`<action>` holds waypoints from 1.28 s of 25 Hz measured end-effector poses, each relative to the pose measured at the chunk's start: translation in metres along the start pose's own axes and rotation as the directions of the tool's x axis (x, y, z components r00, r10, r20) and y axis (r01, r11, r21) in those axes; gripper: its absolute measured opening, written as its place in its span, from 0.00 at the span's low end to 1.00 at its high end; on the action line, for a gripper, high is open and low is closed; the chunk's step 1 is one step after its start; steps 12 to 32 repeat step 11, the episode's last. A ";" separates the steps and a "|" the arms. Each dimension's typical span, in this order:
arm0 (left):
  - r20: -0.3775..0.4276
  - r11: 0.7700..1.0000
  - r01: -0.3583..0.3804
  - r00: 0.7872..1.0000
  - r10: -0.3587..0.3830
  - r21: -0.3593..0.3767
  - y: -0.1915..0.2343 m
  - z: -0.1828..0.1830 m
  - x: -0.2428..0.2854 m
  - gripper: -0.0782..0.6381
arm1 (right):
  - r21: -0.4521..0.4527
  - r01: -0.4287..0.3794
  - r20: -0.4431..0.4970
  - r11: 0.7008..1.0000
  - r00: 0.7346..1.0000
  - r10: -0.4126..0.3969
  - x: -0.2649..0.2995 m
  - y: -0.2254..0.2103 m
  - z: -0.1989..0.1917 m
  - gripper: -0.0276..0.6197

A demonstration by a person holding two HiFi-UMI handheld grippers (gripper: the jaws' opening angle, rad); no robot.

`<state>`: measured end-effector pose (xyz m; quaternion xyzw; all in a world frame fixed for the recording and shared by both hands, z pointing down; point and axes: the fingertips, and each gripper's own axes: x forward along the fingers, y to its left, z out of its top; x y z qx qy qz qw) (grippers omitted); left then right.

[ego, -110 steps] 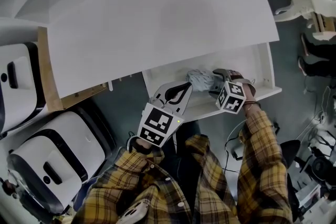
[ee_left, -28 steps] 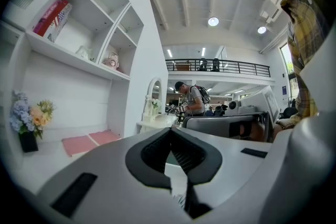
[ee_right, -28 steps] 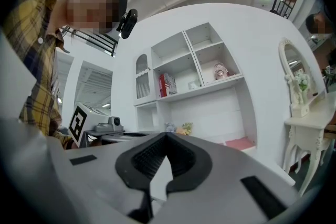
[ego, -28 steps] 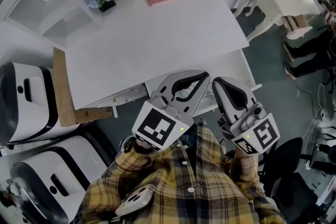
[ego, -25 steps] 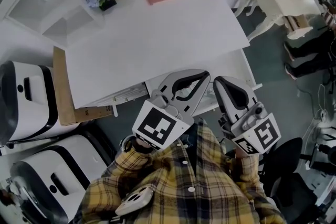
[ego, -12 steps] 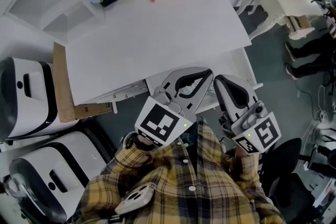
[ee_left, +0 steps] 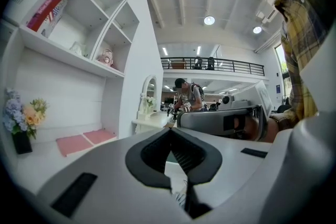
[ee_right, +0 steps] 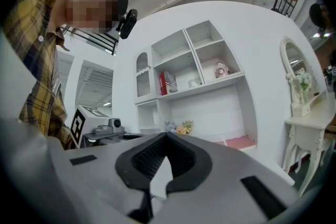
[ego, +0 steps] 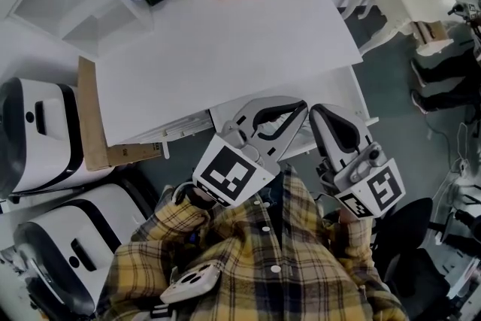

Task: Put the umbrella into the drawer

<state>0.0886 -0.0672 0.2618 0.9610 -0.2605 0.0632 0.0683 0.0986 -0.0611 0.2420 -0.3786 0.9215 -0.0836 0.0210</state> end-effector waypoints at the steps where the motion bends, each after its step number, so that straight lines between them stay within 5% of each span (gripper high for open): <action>1: 0.000 1.000 0.005 1.000 -0.005 0.003 -0.001 0.000 -0.001 0.13 | 0.000 -0.001 -0.002 1.000 1.000 0.001 0.000 0.000 0.000 0.07; 11: -0.019 0.989 0.099 0.995 -0.098 0.107 -0.010 0.008 0.002 0.13 | -0.041 0.018 0.010 0.999 1.000 -0.018 -0.010 -0.011 0.015 0.07; 32: -0.019 0.989 0.099 0.995 -0.098 0.107 -0.010 0.008 0.002 0.13 | -0.041 0.018 0.010 0.999 1.000 -0.018 -0.010 -0.011 0.015 0.07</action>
